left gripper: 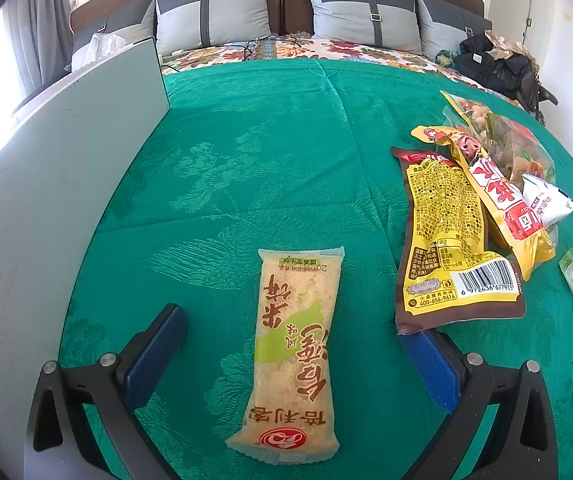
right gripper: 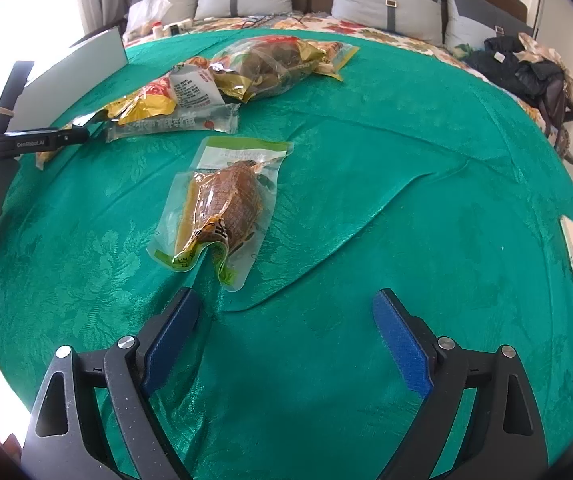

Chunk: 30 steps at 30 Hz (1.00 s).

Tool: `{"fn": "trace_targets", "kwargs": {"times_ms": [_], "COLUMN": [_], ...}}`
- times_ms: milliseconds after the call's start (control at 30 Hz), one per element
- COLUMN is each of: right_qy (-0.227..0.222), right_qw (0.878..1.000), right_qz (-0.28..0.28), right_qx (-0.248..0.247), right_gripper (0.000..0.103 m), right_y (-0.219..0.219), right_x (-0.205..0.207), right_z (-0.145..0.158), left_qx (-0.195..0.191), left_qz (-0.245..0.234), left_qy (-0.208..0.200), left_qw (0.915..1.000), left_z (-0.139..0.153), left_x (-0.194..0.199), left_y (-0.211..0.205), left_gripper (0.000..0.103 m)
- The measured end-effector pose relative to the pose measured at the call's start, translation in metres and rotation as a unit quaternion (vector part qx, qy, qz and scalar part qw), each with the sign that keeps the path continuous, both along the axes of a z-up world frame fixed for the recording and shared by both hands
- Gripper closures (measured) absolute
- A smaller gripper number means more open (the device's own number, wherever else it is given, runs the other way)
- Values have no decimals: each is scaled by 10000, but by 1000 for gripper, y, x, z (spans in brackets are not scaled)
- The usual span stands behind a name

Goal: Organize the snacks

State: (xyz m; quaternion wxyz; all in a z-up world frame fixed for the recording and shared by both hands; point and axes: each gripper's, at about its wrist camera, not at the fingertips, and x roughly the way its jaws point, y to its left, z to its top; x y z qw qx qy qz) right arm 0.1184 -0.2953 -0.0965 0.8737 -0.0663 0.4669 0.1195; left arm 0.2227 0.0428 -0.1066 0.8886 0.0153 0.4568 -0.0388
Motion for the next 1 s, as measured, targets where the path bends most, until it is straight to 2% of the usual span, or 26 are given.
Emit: {"fn": "trace_targets", "kwargs": {"times_ms": [1000], "right_qy": [161], "right_qw": [9998], "right_qz": [117], "right_qx": [-19], "right_gripper": [9], "right_y": [0], "right_x": [6], "right_z": [0], "left_qx": [-1], "left_qz": [2], "left_qy": [-1], "left_qw": [10000], "left_z": [0], "left_x": [-1], "left_y": [0], "left_gripper": [0]}}
